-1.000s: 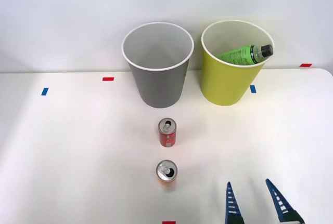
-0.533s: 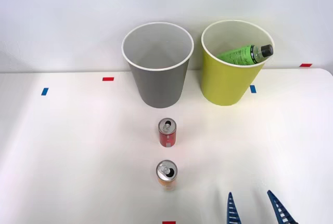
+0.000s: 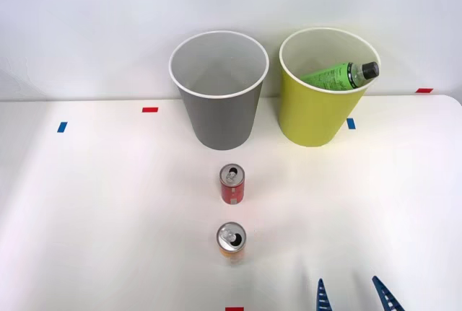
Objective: Put cans in the gray bin, plastic bottles in the light green bin
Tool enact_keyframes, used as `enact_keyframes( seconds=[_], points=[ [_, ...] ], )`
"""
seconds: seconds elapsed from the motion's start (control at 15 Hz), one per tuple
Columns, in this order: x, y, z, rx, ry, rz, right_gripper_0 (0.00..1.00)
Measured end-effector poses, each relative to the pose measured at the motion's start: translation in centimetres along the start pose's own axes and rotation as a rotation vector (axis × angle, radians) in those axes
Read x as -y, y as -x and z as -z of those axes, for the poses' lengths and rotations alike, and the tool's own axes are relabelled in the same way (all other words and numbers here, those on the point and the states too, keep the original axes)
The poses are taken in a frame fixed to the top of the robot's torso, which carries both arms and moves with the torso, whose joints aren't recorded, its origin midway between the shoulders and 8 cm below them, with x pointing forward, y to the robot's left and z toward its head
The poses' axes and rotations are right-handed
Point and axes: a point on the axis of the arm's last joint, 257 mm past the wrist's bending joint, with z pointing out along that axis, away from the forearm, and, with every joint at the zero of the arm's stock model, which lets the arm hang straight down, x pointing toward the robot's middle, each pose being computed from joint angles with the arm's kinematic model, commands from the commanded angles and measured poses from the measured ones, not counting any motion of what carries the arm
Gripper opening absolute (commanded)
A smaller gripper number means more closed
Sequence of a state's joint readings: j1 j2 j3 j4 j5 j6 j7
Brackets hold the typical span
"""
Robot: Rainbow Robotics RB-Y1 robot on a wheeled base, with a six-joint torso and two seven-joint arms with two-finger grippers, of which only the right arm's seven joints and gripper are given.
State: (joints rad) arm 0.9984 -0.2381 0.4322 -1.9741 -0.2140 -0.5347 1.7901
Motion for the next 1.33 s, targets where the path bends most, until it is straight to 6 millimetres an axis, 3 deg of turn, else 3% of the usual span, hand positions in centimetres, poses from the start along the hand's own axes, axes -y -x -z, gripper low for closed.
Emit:
enact_keyframes(
  seconds=[1.33],
  points=[
    [-0.03,0.01,-0.01,0.000,-0.002,-0.006,0.85]
  ],
)
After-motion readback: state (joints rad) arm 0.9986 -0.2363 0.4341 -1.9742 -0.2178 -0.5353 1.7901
